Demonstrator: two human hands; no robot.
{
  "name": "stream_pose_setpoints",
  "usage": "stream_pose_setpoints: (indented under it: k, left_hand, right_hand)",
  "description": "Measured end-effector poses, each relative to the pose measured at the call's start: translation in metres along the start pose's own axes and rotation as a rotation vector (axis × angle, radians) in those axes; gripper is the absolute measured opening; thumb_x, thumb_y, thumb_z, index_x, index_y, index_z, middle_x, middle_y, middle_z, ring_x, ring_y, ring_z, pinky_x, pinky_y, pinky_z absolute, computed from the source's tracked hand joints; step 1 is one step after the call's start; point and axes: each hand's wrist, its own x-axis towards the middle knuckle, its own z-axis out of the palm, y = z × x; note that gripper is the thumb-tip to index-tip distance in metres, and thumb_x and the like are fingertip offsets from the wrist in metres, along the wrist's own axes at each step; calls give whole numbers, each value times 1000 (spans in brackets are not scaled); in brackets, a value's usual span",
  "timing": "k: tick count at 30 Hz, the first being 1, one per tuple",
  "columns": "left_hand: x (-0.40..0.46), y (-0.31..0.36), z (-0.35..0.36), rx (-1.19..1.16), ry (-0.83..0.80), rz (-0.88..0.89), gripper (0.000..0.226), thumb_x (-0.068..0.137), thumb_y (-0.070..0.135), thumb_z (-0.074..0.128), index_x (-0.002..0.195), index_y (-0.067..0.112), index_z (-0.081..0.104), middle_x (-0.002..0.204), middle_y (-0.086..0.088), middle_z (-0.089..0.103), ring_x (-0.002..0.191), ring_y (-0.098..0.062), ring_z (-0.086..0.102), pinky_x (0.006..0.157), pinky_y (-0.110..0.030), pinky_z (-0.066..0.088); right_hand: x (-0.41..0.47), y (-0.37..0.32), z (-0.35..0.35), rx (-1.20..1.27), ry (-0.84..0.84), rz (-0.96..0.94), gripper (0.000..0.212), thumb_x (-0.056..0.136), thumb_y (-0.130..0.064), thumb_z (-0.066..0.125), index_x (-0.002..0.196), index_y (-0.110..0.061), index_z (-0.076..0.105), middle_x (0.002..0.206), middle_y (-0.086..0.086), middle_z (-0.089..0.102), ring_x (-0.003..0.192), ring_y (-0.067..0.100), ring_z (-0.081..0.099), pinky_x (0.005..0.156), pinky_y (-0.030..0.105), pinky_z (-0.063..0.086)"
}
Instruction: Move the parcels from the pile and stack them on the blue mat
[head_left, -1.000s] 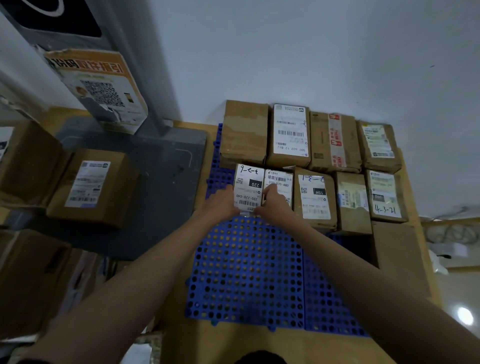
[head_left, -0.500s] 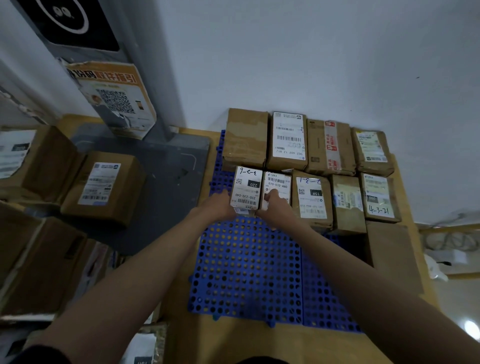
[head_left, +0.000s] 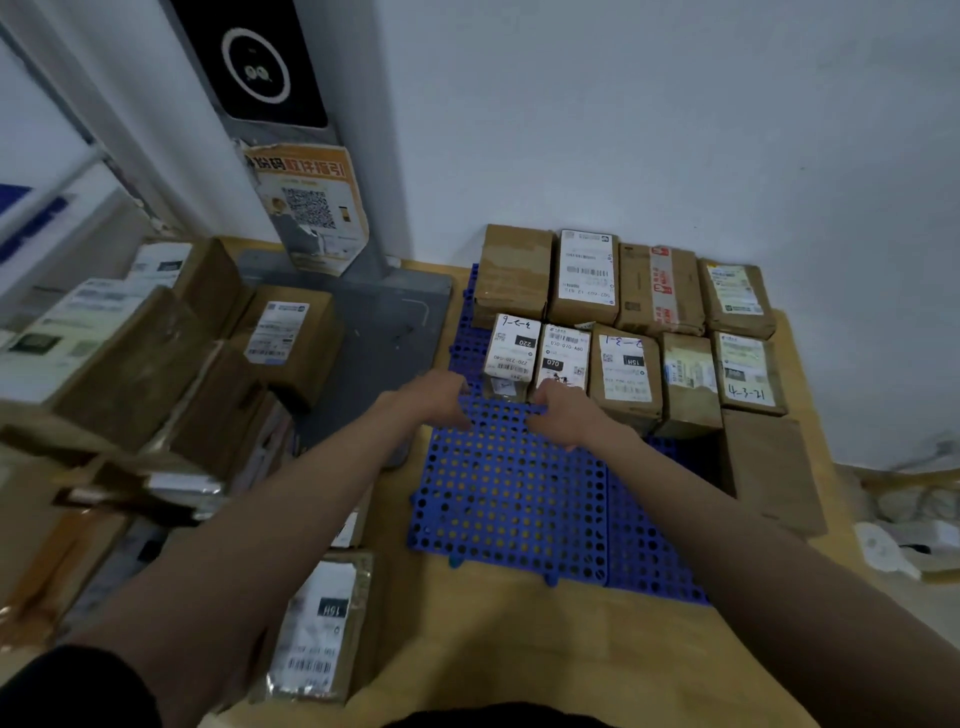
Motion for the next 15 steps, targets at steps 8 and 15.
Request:
stream_pose_setpoints:
  k: [8, 15]
  left_hand:
    - [-94, -30, 16, 18, 45, -48, 57, 88, 41, 68, 136, 17, 49, 133, -3, 55, 114, -23, 55, 84, -31, 46]
    - [-169, -53, 50, -39, 115, -150, 62, 81, 45, 74, 134, 21, 53, 128, -1, 60, 116, -22, 56, 95, -34, 47]
  right_hand:
    - [-61, -23, 30, -105, -38, -80, 40, 93, -25, 61, 126, -7, 47, 114, 16, 55, 84, 26, 57, 81, 46, 55]
    - [-105, -34, 78, -116, -52, -141, 34, 93, -23, 60, 121, -10, 47, 98, 9, 55, 81, 24, 56, 76, 43, 53]
